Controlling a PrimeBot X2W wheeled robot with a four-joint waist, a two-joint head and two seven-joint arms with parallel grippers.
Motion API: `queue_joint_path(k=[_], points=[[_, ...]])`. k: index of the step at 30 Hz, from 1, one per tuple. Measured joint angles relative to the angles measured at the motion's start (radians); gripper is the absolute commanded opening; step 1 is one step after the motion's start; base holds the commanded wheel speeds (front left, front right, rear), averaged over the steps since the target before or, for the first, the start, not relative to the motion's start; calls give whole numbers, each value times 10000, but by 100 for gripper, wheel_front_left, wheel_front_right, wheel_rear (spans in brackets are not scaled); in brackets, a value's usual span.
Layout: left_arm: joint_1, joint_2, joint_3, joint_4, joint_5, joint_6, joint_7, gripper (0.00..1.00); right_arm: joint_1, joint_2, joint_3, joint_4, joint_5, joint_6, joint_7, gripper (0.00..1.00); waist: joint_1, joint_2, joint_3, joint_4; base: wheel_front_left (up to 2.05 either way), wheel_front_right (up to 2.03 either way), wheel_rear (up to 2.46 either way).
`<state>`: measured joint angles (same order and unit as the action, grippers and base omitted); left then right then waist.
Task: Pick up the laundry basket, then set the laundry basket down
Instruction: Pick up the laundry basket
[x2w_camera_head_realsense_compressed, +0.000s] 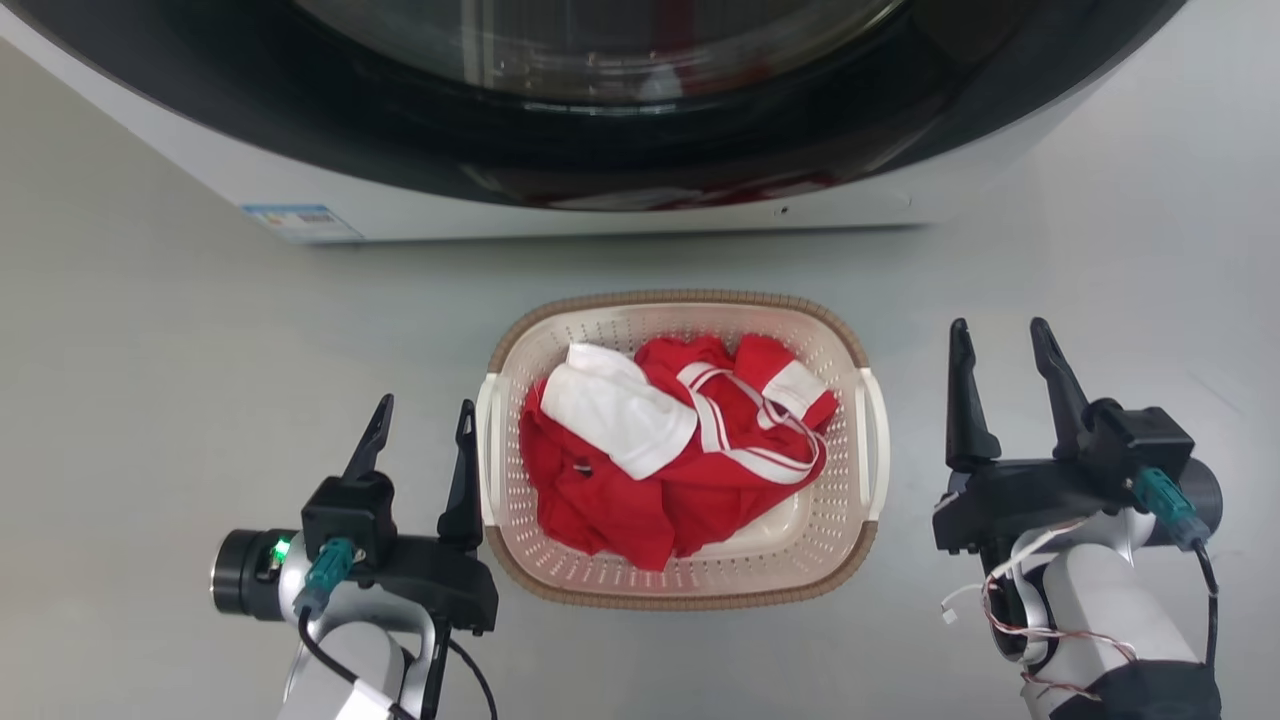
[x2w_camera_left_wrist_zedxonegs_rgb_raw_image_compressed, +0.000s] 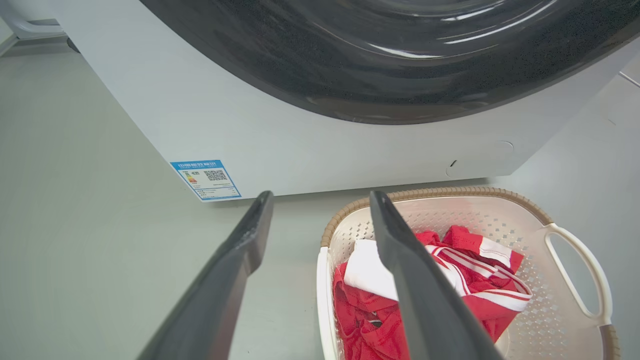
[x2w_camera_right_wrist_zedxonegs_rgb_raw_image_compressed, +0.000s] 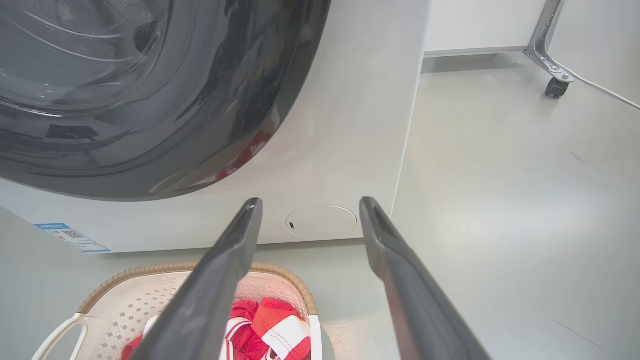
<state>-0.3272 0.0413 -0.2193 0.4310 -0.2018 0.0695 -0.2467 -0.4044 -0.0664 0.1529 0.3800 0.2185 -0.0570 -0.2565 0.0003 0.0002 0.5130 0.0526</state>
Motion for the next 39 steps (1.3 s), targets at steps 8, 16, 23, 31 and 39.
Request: queue_joint_path(k=[8, 16, 23, 31, 39], points=[[-1068, -29, -403, 846, -577, 10, 42, 100, -889, -12, 142, 842, -180, 13, 0, 100, 0, 0, 1199, 93, 0, 0, 0], [-2289, -54, -744, 1590, -1072, 10, 42, 100, -1718, -109, 94, 1386, -213, 13, 0, 100, -1, -1, 2395, 212, 0, 0, 0], [-2852, -82, -1120, 2452, -1340, 6, 40, 100, -2016, -136, 86, 2063, -259, 13, 0, 100, -1, 0, 3264, 323, 0, 0, 0], [-3071, -92, -1478, 3296, -1747, -84, 25, 100, -2231, -115, 199, 2608, -251, 15, 0, 100, -2, -1, 3672, 398, 0, 0, 0], [-3389, -94, -1630, 3885, -2211, -90, -23, 100, -2258, -71, 383, 3089, -222, 15, 0, 100, -2, -3, 3899, 354, 0, 0, 0]])
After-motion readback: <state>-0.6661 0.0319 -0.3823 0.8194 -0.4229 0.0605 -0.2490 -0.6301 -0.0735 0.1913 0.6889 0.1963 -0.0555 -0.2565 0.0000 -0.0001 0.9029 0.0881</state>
